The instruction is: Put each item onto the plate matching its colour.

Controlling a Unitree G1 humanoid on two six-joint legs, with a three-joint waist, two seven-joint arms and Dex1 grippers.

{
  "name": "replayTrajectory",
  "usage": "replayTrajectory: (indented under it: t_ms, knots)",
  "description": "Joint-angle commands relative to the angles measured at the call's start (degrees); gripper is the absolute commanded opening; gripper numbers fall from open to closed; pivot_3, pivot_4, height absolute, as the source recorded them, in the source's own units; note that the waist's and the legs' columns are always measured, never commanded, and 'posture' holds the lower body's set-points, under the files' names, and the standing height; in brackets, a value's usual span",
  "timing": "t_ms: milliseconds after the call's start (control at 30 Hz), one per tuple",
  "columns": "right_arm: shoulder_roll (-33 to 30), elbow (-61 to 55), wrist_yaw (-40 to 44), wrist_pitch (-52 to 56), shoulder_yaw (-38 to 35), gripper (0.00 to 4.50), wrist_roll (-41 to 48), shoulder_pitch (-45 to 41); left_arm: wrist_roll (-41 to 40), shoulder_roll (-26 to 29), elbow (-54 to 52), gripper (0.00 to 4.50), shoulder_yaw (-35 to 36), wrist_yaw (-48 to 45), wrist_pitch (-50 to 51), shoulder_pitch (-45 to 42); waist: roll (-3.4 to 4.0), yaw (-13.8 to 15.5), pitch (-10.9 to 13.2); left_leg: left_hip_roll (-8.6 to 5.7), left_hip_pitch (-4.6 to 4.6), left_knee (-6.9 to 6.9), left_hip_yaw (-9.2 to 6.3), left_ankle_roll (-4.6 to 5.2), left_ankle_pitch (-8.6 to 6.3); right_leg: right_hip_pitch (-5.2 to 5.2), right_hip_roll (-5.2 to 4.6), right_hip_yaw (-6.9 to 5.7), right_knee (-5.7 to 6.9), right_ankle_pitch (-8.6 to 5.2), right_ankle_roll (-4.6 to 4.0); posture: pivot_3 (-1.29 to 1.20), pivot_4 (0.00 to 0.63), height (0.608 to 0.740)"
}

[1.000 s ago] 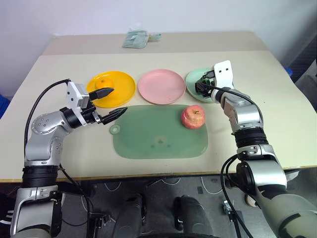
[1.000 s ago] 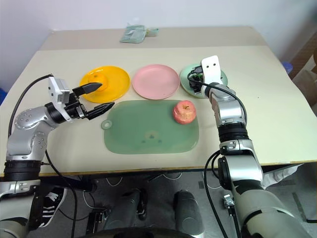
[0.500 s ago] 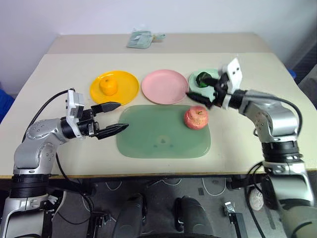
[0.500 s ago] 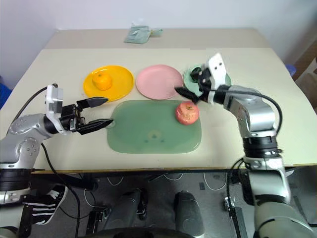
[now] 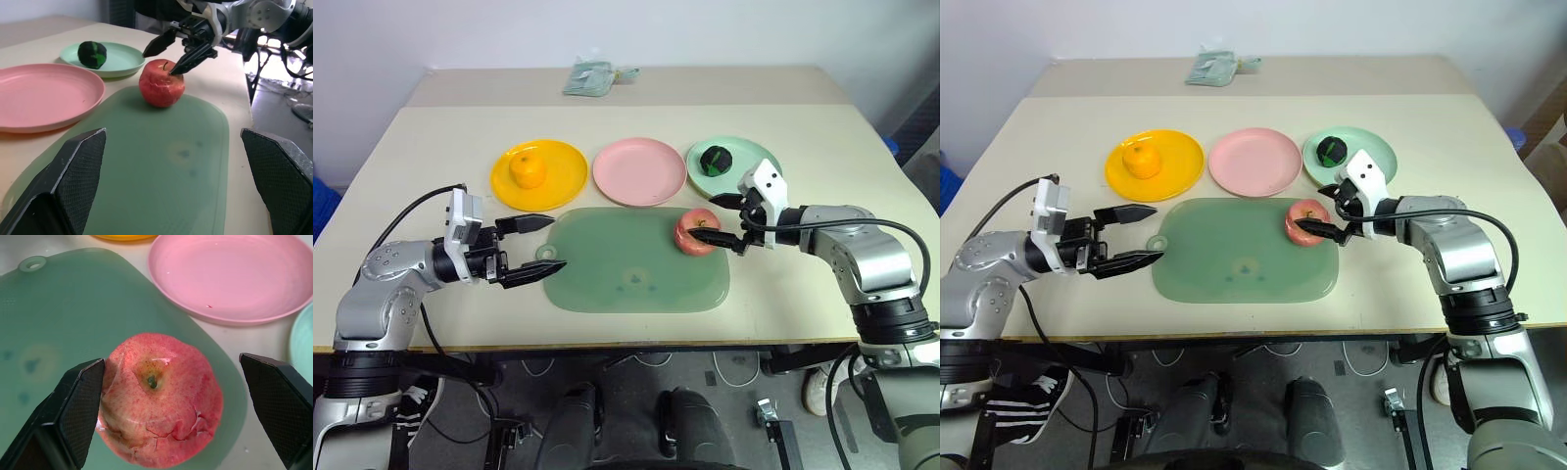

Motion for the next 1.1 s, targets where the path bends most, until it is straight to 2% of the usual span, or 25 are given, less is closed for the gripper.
replayTrajectory:
  t_ms: [33, 167, 467, 767, 800, 900, 1000, 1100]
  knots:
    - [0.9, -0.9, -0.7, 2.3, -2.1, 4.46, 2.1, -0.2, 0.3, 0.0, 0.2, 4.5, 1.1, 0.5, -1.6, -1.0, 0.01, 0.0, 0.0, 0.0, 0.0, 0.0, -0.01, 0.0, 0.0, 0.0, 0.0, 0.0, 0.0, 0.0, 0.0, 0.0, 0.15, 0.74]
    - [2.5, -0.8, -1.8, 4.2, -5.1, 4.46, 4.9, -2.2, 0.4, -0.1, 0.5, 4.5, 0.9, 0.8, -2.4, -1.0, 0.02, -0.1, 0.0, 0.0, -0.01, -0.01, 0.01, 0.0, 0.0, -0.02, 0.0, 0.0, 0.0, 0.0, 0.0, 0.0, 0.15, 0.74]
    - [0.2, -1.5, -0.7, 0.0, 0.7, 4.46, -0.9, 1.1, 0.6, -0.3, 0.5, 4.5, 0.8, 1.4, -3.0, -1.2, 0.01, -0.1, 0.0, 0.0, -0.01, -0.02, 0.01, 0.02, -0.01, -0.02, 0.0, 0.0, 0.0, 0.0, 0.0, 0.0, 0.15, 0.74]
    - [1.2, 0.9, -1.1, -2.0, 2.0, 4.46, -3.3, 1.1, 1.0, -0.2, 0.6, 4.5, 0.7, 1.6, -3.2, -1.3, 0.0, -0.1, 0.0, 0.0, 0.0, -0.01, 0.02, 0.02, -0.01, -0.01, 0.0, 0.0, 0.0, 0.0, 0.01, 0.0, 0.15, 0.74]
    - [1.4, 0.6, -0.8, -1.2, 1.8, 3.96, -2.6, 1.0, 1.1, -0.2, 0.7, 4.5, 0.7, 1.6, -3.2, -1.5, 0.0, -0.1, 0.0, 0.0, 0.0, 0.0, 0.02, 0.02, -0.01, -0.01, 0.01, 0.0, 0.0, 0.0, 0.01, 0.0, 0.15, 0.74]
    - [2.2, -0.7, -1.3, -1.6, 1.6, 3.22, -2.6, 0.3, 1.1, -0.5, 1.1, 4.5, 1.1, 2.2, -3.2, -2.0, 0.0, -0.1, 0.0, 0.0, 0.0, 0.0, 0.02, 0.02, -0.01, -0.01, 0.0, 0.0, 0.0, 0.0, 0.01, 0.0, 0.15, 0.74]
    - [4.9, -1.7, -2.7, 0.0, -1.3, 3.19, 0.5, -2.3, -0.1, -1.2, 2.5, 4.5, 2.5, 5.7, -1.0, -3.7, 0.0, -0.2, 0.0, 0.0, 0.0, 0.0, 0.01, 0.02, -0.01, -0.02, 0.01, 0.0, 0.02, 0.0, 0.01, 0.0, 0.15, 0.74]
    - [11.6, -1.3, -8.2, 0.5, -5.2, 3.19, 3.7, -7.2, 3.2, -2.6, 5.2, 4.5, 3.8, 12.9, -2.3, -5.7, 0.02, -0.4, 0.0, 0.01, -0.01, -0.01, 0.02, 0.02, -0.01, -0.05, 0.01, 0.0, 0.05, 0.01, 0.01, 0.0, 0.15, 0.74]
